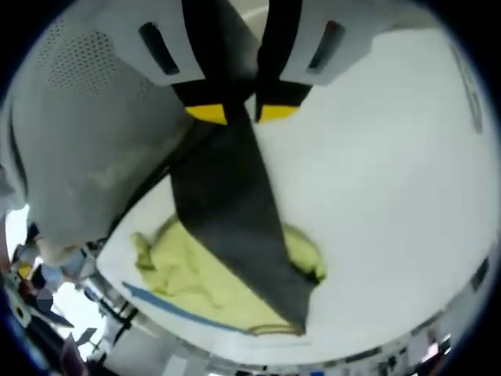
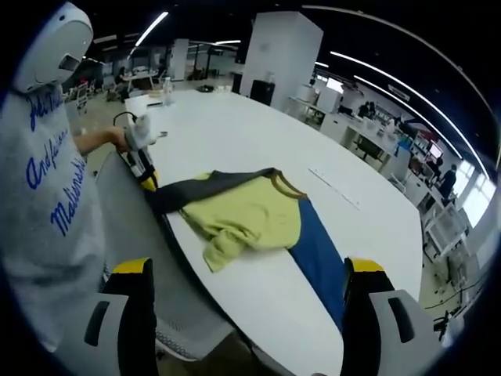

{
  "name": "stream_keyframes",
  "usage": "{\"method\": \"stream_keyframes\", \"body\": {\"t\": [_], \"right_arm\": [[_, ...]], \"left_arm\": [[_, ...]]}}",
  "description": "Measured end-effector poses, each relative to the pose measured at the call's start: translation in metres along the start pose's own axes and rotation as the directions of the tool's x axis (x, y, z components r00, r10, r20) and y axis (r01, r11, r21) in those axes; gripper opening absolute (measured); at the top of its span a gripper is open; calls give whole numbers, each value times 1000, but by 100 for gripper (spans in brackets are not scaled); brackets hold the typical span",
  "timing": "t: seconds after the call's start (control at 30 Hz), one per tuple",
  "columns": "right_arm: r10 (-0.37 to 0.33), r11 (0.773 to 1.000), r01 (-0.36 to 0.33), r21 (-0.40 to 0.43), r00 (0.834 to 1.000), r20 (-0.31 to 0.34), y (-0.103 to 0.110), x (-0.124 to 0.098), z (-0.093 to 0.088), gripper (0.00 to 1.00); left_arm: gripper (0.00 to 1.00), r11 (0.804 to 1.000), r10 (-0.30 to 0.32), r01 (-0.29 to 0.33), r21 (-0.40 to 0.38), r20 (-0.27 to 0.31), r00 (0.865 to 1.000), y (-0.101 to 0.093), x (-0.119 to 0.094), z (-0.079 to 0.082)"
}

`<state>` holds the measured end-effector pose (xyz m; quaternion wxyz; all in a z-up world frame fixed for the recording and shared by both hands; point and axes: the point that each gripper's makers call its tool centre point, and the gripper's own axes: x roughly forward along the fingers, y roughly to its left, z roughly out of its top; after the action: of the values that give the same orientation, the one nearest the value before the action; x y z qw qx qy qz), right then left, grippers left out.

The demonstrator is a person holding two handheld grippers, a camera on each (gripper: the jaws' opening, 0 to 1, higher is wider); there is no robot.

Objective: Fold the garment on the visible template until the final outline fits inside the template.

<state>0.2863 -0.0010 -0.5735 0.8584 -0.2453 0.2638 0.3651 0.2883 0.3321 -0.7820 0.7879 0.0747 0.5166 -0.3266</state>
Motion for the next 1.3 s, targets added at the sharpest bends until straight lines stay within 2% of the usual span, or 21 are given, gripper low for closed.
{"method": "stream_keyframes", "body": {"t": [0.23,0.4,0.5,0.53,0.7,1.0,1.3], "right_arm": [[10,1000,-10,-2,1000,1,2,2,0,100],[11,1000,-11,-5,1000,7,2,3,1,100],[13,1000,-13,-7,1000,5,3,3,0,100],[12,1000,-12,-8,1000,4,2,3,0,100],[12,1000,-12,-13,1000,6,2,3,2,98],[17,1000,-17,-15,1000,17,2,2,8,100],[22,1000,-22,-9,1000,17,3,4,7,100]], "left_arm": [[6,1000,-1,2,19,-26,1000,-2,2,-1],[5,1000,-10,10,8,-43,999,-2,3,-2],[1,1000,-27,27,-5,-59,998,-4,4,-2],[0,999,-50,49,-18,-69,996,-8,4,-2],[0,998,-49,46,-38,-78,996,-7,3,-2],[0,999,-11,9,-43,-33,999,4,-5,10],[0,998,50,-50,-38,4,999,25,-15,25]]}}
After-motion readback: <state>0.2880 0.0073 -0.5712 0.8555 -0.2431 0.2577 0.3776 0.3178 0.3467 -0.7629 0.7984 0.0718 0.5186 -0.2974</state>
